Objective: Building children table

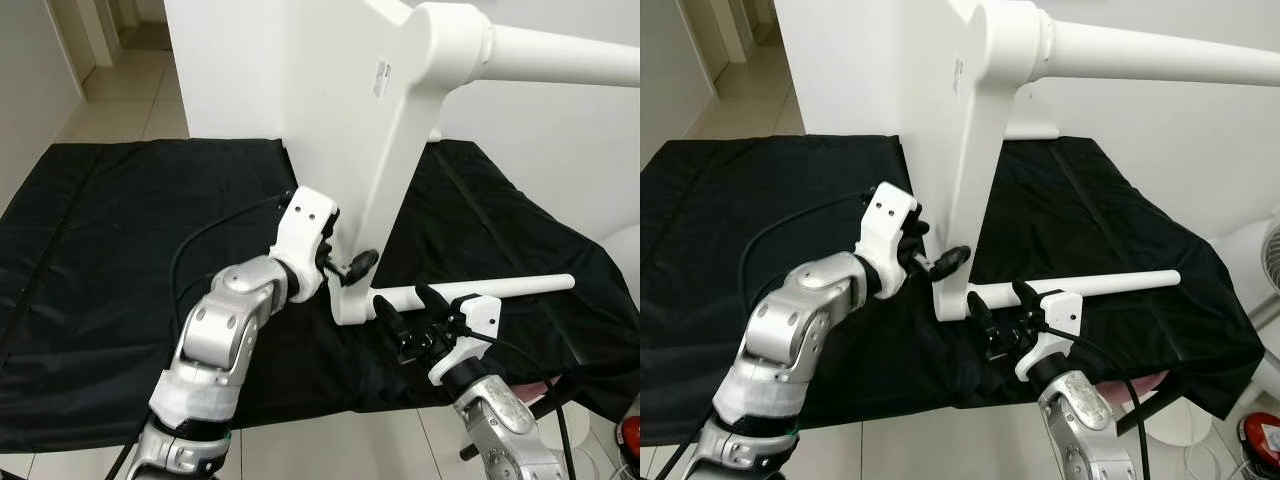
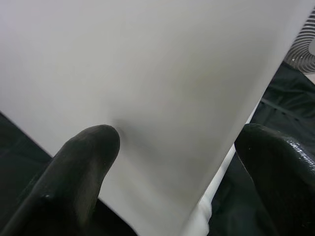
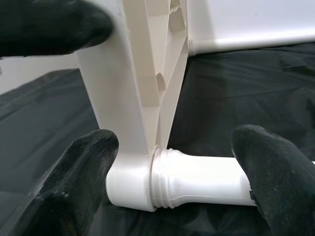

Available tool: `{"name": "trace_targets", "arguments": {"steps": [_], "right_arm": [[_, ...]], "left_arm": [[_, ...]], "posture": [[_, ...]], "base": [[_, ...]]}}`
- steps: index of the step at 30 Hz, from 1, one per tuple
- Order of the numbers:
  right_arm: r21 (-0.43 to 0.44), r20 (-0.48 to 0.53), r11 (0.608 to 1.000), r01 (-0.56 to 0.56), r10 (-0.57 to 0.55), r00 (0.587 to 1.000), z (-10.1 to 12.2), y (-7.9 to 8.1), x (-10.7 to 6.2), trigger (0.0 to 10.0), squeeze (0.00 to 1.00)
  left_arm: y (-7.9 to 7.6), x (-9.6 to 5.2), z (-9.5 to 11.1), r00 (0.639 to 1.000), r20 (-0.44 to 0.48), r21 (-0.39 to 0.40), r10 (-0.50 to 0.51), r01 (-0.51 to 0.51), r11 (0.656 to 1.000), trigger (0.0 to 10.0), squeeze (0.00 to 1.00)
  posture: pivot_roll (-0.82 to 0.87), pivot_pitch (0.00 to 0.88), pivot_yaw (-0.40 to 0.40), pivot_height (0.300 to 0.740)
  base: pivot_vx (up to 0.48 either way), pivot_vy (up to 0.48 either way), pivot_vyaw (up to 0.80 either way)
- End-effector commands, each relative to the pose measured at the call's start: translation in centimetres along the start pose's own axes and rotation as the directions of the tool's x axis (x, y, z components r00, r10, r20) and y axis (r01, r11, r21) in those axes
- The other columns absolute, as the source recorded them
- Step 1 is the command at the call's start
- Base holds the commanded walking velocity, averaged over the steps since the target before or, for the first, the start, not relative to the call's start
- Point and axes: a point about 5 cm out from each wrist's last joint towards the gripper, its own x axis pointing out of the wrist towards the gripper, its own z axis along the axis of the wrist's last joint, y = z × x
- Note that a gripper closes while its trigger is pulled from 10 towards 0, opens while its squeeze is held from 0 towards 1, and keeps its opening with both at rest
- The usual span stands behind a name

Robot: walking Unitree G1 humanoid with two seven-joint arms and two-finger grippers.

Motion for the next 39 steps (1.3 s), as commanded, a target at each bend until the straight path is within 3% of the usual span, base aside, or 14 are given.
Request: {"name": "trace_targets", "arguments": {"steps": [1,13,15,17,18,19,20,21,23,25,27,30,39], "right_arm": [[-0.009,-0.003,1.0,0.001,-0.001,1.0,0.2,0.1,0.2,10.0,0.0],[-0.003,-0.007,1.0,-0.008,0.008,1.0,0.0,0.4,0.1,10.0,0.0],[-0.003,-0.012,1.0,-0.015,0.015,1.0,-0.1,0.5,0.1,10.0,0.0],[-0.003,-0.019,1.0,-0.02,0.02,1.0,-0.2,0.5,-0.1,10.0,0.0],[-0.003,-0.019,1.0,-0.02,0.02,1.0,-0.2,0.5,-0.1,10.0,0.0],[-0.006,-0.023,1.0,-0.022,0.022,0.999,-0.3,0.4,-0.2,10.0,0.0],[-0.006,-0.023,1.0,-0.022,0.022,0.999,-0.3,0.4,-0.2,10.0,0.0],[-0.009,-0.026,1.0,-0.022,0.022,0.999,-0.3,0.3,-0.2,10.0,0.0],[-0.009,-0.026,1.0,-0.022,0.022,0.999,-0.3,0.3,-0.2,10.0,0.0],[-0.018,-0.031,0.999,-0.028,0.027,0.999,-0.4,0.2,0.0,10.0,0.0],[-0.021,-0.03,0.999,-0.03,0.029,0.999,-0.4,0.1,0.1,10.0,0.0],[-0.024,-0.028,0.999,-0.032,0.031,0.999,-0.3,0.1,0.3,10.0,0.0],[-0.055,-0.016,0.998,-0.026,0.025,1.0,-0.1,0.5,1.0,10.0,0.0]], "left_arm": [[2.7,-0.5,0.6,0.959,0.026,0.013,0.282,-0.283,0.959,10.0,0.0],[4.6,-1.3,0.8,0.946,0.027,0.076,0.322,-0.323,0.943,10.0,0.0],[4.1,-1.4,0.8,0.958,0.04,0.069,0.283,-0.286,0.956,10.0,0.0],[1.6,-1.5,0.7,0.992,0.058,0.115,0.114,-0.12,0.986,10.0,0.0],[1.6,-1.5,0.7,0.992,0.058,0.115,0.114,-0.12,0.986,10.0,0.0],[0.2,-1.7,0.4,0.998,0.059,0.126,0.023,-0.03,0.992,10.0,0.0],[0.2,-1.7,0.4,0.998,0.059,0.126,0.023,-0.03,0.992,10.0,0.0],[-1.2,-2.0,0.2,0.995,0.062,0.157,-0.077,0.067,0.985,10.0,0.0],[-1.2,-2.0,0.2,0.995,0.062,0.157,-0.077,0.067,0.985,10.0,0.0],[-3.0,-2.6,-0.7,0.975,0.032,0.171,-0.221,0.213,0.962,10.0,0.0],[-3.5,-2.9,-1.1,0.964,0.007,0.164,-0.264,0.259,0.952,10.0,0.0],[-3.7,-3.1,-1.5,0.959,-0.015,0.162,-0.282,0.281,0.946,10.0,0.0],[-3.2,-3.5,-2.6,0.982,-0.058,0.142,-0.181,0.187,0.972,10.0,0.0]], "posture": [[-0.04,0.0,-0.038,0.74],[-0.04,0.0,-0.031,0.74],[-0.04,0.0,-0.032,0.74],[-0.04,0.0,-0.034,0.74],[-0.04,0.0,-0.034,0.74],[-0.04,0.0,-0.035,0.74],[-0.04,0.0,-0.035,0.74],[-0.04,0.0,-0.036,0.74],[-0.04,0.0,-0.036,0.74],[-0.03,0.0,-0.036,0.74],[-0.03,0.0,-0.035,0.74],[-0.03,0.0,-0.035,0.74],[-0.01,0.0,-0.049,0.74]], "base": [[0.0,0.0,0.0],[0.0,0.0,0.0],[0.0,0.0,0.0],[0.0,0.0,0.0],[0.0,0.0,0.0],[0.0,0.0,0.0],[0.0,0.0,0.0],[0.0,0.0,0.0],[0.0,0.0,0.0],[0.0,0.0,0.0],[0.0,0.0,0.0],[0.0,0.0,0.0],[0.0,0.0,0.0]]}}
